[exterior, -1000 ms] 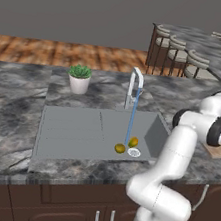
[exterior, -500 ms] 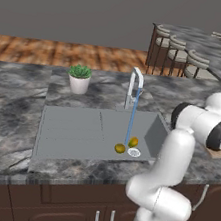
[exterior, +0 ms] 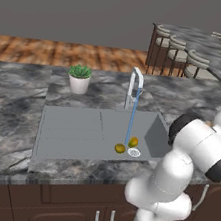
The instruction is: Pick the mango, orange, mango from the sink and place them on the cutting board to airdry. Then turn off the sink faucet.
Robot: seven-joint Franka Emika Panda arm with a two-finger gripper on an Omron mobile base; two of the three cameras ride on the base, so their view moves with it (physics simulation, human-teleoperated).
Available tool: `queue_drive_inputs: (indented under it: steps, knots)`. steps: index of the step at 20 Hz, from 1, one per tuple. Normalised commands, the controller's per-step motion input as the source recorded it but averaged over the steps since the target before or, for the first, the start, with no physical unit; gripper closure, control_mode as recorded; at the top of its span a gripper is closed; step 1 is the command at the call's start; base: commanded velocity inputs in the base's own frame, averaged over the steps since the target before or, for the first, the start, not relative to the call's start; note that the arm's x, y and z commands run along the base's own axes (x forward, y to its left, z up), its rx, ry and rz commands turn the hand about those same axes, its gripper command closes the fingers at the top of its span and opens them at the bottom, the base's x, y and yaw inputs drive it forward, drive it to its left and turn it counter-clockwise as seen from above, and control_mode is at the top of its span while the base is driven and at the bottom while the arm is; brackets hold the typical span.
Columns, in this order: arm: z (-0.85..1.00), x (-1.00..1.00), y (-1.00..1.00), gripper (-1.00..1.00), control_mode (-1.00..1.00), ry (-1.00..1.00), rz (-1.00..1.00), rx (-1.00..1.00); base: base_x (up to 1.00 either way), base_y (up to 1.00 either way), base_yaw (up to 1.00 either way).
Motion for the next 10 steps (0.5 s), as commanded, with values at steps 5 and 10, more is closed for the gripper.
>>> queue_drive_inputs:
  steps: [5,10]
  knots:
    - [0.57,-0.14,0.0,-1.0,-1.0,0.35,-0.03,0.24,0.0,0.0,0.0]
    - [0.5,-0.06,-0.01,-1.0,-1.0,0.49,0.0,0.25,0.0,0.0,0.0]
